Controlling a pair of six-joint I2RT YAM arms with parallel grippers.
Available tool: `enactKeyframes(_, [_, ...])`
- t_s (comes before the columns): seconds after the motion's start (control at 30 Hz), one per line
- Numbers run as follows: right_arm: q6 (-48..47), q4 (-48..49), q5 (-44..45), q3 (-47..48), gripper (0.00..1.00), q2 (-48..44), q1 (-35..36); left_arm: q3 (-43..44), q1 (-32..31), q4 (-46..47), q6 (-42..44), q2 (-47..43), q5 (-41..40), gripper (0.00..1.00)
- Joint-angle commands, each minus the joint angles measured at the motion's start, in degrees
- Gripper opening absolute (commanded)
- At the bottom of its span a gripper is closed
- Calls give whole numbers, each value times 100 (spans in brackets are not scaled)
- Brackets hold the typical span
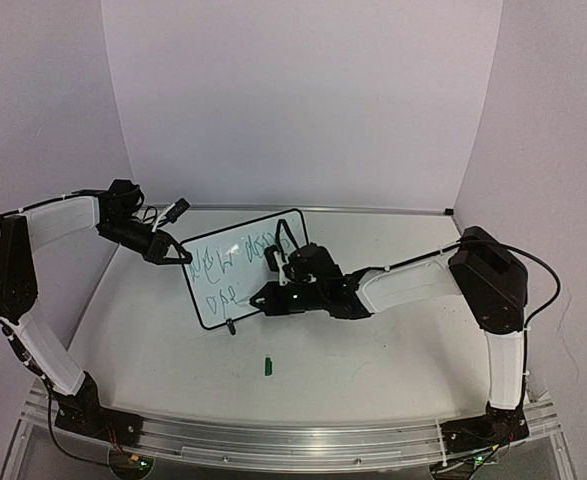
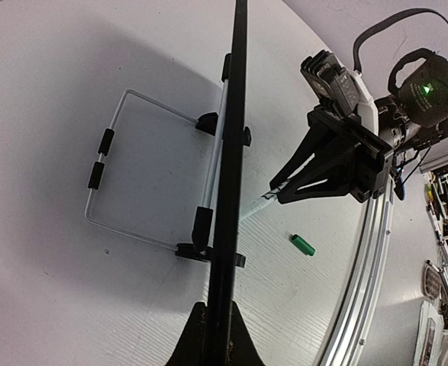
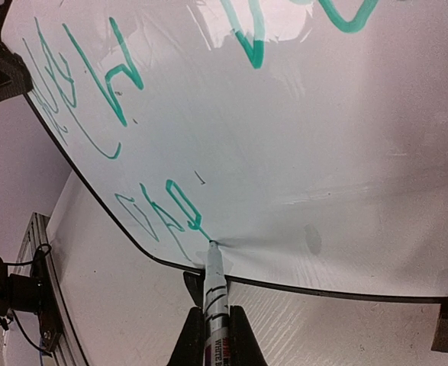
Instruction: Write a sentence on the whiteboard
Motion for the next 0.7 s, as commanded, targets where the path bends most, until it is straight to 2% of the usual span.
enactKeyframes(0.0, [-53, 25, 506, -104, 0, -322, -56, 133, 47, 82, -32, -99, -677, 0])
enactKeyframes(0.3, [-155, 25, 591, -136, 0, -730, -56, 133, 42, 84, -30, -109, -677, 0])
enactKeyframes(0.67, [-236, -17, 188, 248, 0, -400, -58, 141, 41, 82, -30, -92, -669, 0])
